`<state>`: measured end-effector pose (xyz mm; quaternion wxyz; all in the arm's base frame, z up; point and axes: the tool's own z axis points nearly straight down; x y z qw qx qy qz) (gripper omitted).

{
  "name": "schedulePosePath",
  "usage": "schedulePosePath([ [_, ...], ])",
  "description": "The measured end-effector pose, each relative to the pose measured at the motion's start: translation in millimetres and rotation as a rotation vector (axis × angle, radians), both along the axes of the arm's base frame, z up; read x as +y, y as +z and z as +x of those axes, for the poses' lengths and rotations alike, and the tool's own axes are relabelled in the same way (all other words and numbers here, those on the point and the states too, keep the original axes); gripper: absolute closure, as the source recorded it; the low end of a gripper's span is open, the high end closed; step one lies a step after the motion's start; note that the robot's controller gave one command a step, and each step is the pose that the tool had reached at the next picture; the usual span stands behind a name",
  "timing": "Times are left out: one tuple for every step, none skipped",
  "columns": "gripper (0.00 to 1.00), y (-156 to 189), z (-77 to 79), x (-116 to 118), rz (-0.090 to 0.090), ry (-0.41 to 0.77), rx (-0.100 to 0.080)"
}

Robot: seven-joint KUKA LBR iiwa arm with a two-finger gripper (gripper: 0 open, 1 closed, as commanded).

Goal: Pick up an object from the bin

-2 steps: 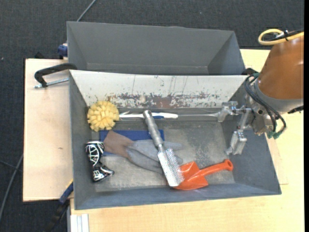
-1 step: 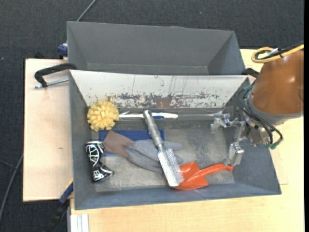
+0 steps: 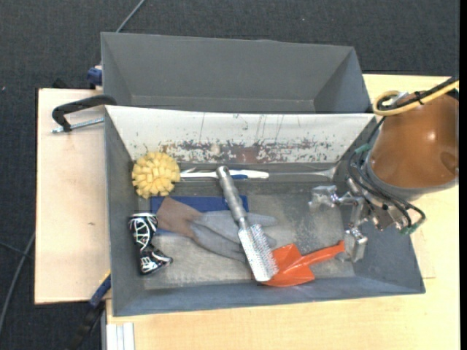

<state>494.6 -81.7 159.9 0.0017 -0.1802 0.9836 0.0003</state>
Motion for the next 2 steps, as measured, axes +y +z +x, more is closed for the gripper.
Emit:
schedulePosePath([
  [0.0,-28.5,8.3,5.6,0.001,0.0,-0.004],
  [0.0,-76.5,11.5,15.2,-0.001,0.217,-0.005],
])
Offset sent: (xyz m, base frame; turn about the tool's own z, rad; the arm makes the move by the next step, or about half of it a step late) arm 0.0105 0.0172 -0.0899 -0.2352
